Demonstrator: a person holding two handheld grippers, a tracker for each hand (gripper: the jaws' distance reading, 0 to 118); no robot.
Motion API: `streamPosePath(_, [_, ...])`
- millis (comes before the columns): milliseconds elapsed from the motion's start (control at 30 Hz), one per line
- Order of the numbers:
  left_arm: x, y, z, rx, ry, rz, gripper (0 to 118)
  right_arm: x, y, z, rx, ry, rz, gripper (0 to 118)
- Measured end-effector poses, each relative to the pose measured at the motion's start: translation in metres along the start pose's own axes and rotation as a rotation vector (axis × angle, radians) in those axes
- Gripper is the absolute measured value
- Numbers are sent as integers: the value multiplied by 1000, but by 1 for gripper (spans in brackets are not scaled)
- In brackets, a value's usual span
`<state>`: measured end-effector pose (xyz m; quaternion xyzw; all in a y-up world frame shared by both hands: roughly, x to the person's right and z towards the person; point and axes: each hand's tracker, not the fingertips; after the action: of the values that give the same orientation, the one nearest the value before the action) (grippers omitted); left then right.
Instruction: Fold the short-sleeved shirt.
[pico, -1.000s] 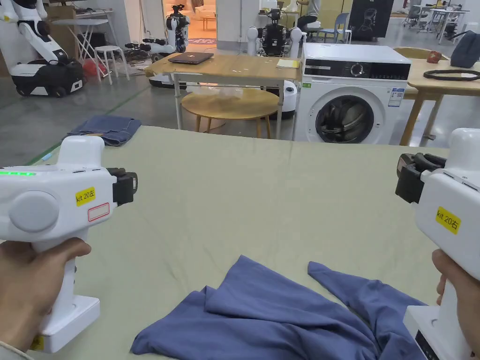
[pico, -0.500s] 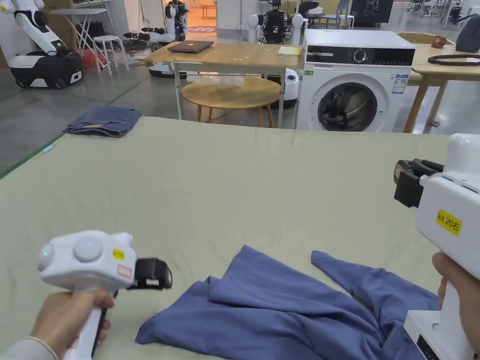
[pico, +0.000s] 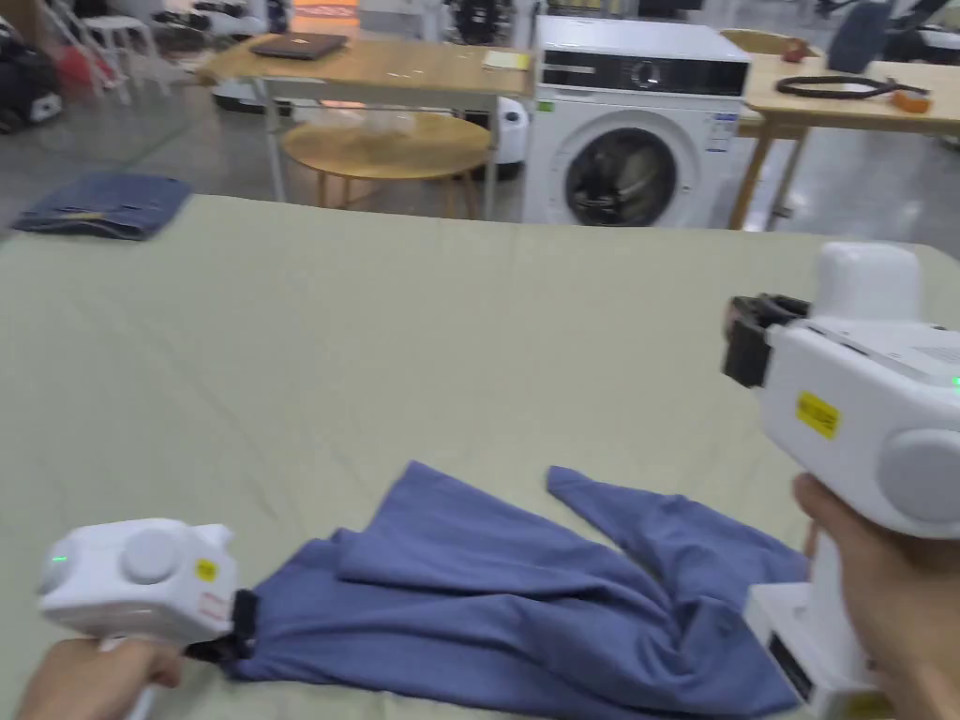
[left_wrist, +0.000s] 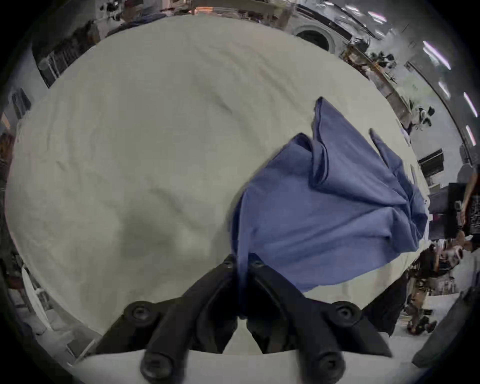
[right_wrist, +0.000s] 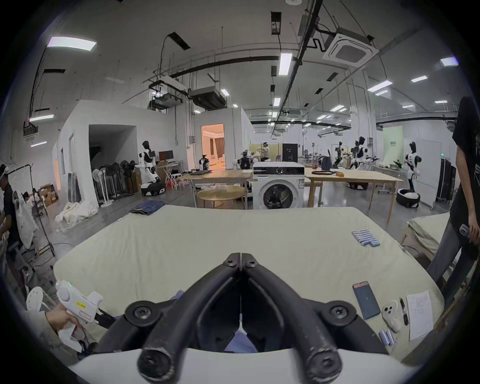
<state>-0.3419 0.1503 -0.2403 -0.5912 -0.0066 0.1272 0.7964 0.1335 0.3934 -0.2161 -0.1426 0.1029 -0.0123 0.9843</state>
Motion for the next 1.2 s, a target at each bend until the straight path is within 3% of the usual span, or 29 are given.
streamPosePath(167, [6,-11,6,13,0,4,0,38,12,-10,-16,-59,33,0])
streamPosePath(267, [21,-20,13,-6,-12,4,0,80,7,-43,-118,-104,0,0])
streamPosePath(400, [25,-23,10,-17,-21,11,0,146,-37,-125,-496,-102,-17,0])
streamPosePath(500, [26,-22,5,-34,-29,26,0,178,-92,-183,-853,-2,-103,0])
streamPosePath(567, [25,-18,3,-41,-32,26,0,187,-121,-206,-927,-47,-98,0])
streamPosePath(600, [26,-19,4,-42,-31,24,0,189,-129,-214,-939,-109,-48,0])
streamPosePath(633, [27,-20,4,-44,-30,23,0,184,-133,-211,-944,-150,-18,8])
streamPosePath(667, [24,-15,7,-46,-30,22,0,188,-141,-218,-948,-157,-13,37])
streamPosePath(733, [24,-15,7,-56,-37,33,0,200,-159,-230,-1023,-143,-92,116])
streamPosePath(767, [25,-15,7,-59,-40,41,0,204,-169,-233,-1072,-143,-120,118])
streamPosePath(867, [20,-11,4,-63,-44,46,0,216,-195,-247,-1088,-179,-152,118])
streamPosePath(900, [20,-11,4,-64,-45,50,0,223,-203,-255,-1094,-175,-160,109])
streamPosePath(933, [21,-11,6,-65,-46,54,0,221,-205,-253,-1107,-176,-180,90])
streamPosePath(967, [21,-11,6,-67,-48,58,0,217,-201,-251,-1100,-232,-103,78])
streamPosePath(1000, [22,-11,8,-69,-51,64,0,217,-191,-249,-1102,-200,-86,60])
streamPosePath(1033, [23,-10,9,-70,-54,65,0,217,-181,-245,-1093,-196,-93,3])
streamPosePath(1100, [21,-8,11,-71,-54,57,0,215,-166,-237,-1040,-208,-69,1])
streamPosePath(1167, [22,-6,15,-70,-60,51,0,198,-142,-201,-1091,-139,-154,1])
streamPosePath(1200, [19,-3,17,-65,-73,54,0,195,-138,-196,-1069,-163,-124,1])
